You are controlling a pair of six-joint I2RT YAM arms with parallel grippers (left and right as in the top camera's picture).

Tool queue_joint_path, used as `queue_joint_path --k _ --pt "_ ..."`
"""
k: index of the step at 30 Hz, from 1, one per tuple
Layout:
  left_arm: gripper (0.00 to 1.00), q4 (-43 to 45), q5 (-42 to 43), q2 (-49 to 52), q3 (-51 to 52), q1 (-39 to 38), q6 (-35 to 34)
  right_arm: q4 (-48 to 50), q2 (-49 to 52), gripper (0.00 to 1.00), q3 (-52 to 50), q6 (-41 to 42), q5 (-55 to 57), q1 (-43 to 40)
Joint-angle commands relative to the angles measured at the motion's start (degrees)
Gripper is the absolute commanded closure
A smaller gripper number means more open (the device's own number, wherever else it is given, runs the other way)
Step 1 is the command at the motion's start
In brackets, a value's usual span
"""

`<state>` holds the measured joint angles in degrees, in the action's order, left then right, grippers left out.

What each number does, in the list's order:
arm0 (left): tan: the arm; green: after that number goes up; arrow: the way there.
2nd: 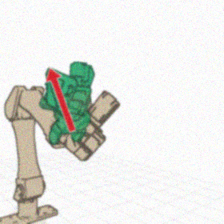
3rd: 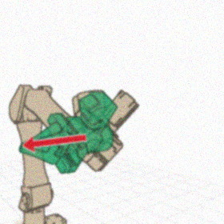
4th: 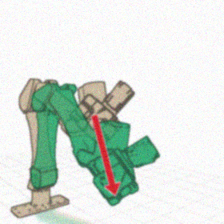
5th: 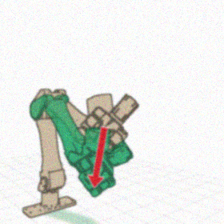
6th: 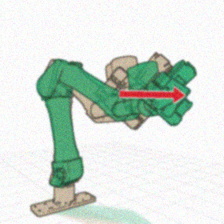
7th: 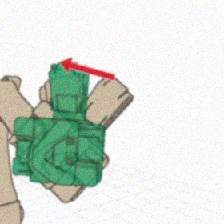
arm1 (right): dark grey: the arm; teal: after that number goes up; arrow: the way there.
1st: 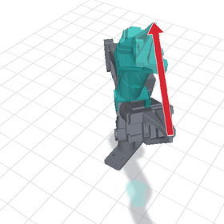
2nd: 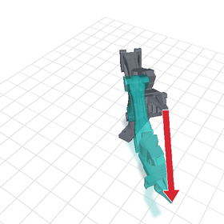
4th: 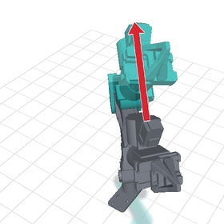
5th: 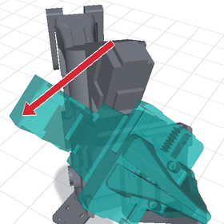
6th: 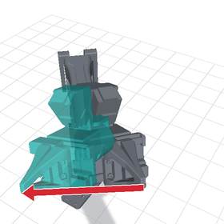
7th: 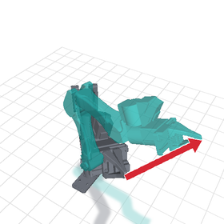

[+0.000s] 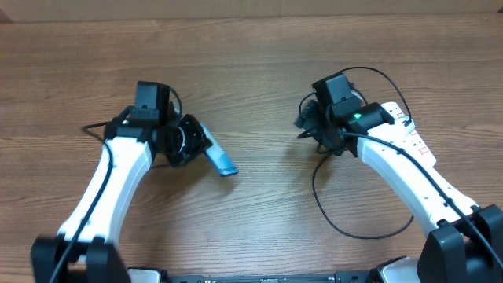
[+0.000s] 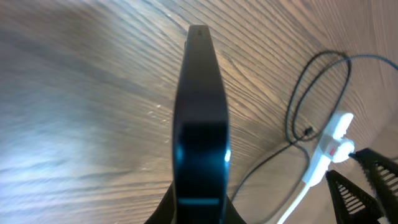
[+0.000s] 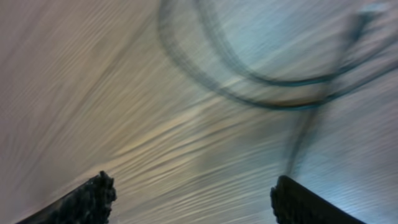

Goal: Plug charger to phone and switch on socket
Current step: 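Release the phone from the right gripper and move it to the cable, then grasp the black cable's USB-C plug with the right gripper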

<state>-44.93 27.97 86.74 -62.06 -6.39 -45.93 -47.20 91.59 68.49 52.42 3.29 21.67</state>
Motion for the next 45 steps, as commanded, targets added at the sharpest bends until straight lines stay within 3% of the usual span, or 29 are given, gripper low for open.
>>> queue_joint_path --k 1,4,9,30,43,45 --pt "0.96 6.1 19.0 8.0 -0.1 -0.4 1.9 -4.3 0.4 0.29 0.2 4.6 9.2 -4.0" --pt "0.96 10.6 29.0 13.9 -0.1 -0.6 2.7 -3.4 3.0 0.41 0.2 4.6 9.4 -8.4" --pt "0.96 11.7 33.3 16.7 -0.1 -1.5 4.3 -1.1 9.6 0.52 0.2 4.5 9.1 -12.1" --pt "0.96 14.8 36.2 16.7 -0.1 -1.9 5.0 3.0 16.7 0.71 0.1 4.3 6.1 -12.0" --pt "0.96 14.8 36.2 16.7 -0.1 -1.9 5.0 5.0 22.3 0.73 0.1 4.0 5.6 -12.0" --pt "0.96 14.8 36.2 16.7 -0.1 -1.9 5.0 5.4 22.3 0.73 0.9 0.1 5.6 -12.0"
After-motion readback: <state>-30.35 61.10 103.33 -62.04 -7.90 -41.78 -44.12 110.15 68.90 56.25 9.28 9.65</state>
